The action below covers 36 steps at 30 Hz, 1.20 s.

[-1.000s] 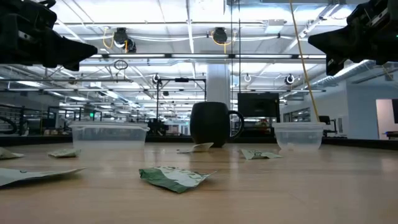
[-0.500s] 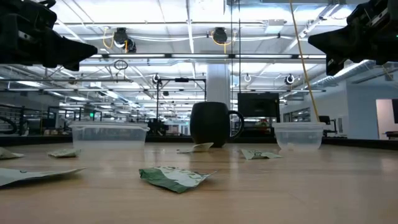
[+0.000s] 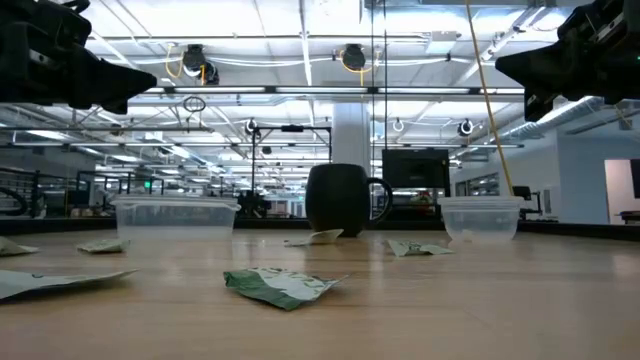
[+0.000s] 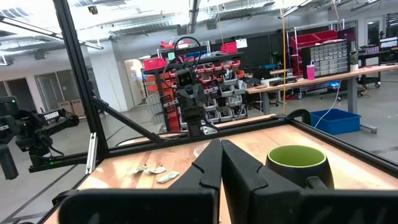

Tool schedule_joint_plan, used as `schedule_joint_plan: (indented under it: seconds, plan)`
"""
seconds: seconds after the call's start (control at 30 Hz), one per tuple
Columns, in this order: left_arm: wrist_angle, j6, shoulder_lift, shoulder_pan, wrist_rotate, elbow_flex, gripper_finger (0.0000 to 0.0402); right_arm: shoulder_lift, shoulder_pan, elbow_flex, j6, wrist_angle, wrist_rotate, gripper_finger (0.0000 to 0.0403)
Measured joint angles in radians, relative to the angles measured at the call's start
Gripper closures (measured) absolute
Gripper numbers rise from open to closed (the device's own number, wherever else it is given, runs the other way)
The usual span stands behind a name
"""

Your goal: Pick and place Stevia / Truvia into bins

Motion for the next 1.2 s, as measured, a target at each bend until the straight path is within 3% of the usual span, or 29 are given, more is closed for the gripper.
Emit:
schedule_joint_plan:
  seconds: [0.47,0.77,1.2]
  plan:
    - [0.000,0.000,0.000,0.000,0.000,0.000,0.0350,0.000,0.000,0.000,-0.001,0.000,0.000,0.0403]
    - [0.000,0.000,0.000,0.000,0.000,0.000,0.0350,0.000,0.000,0.000,-0.165,0.000,0.000,0.0403]
    - [0.000,0.000,0.000,0.000,0.000,0.000,0.0350,0.000,0.000,0.000,0.037,0.142,0.000,0.0403]
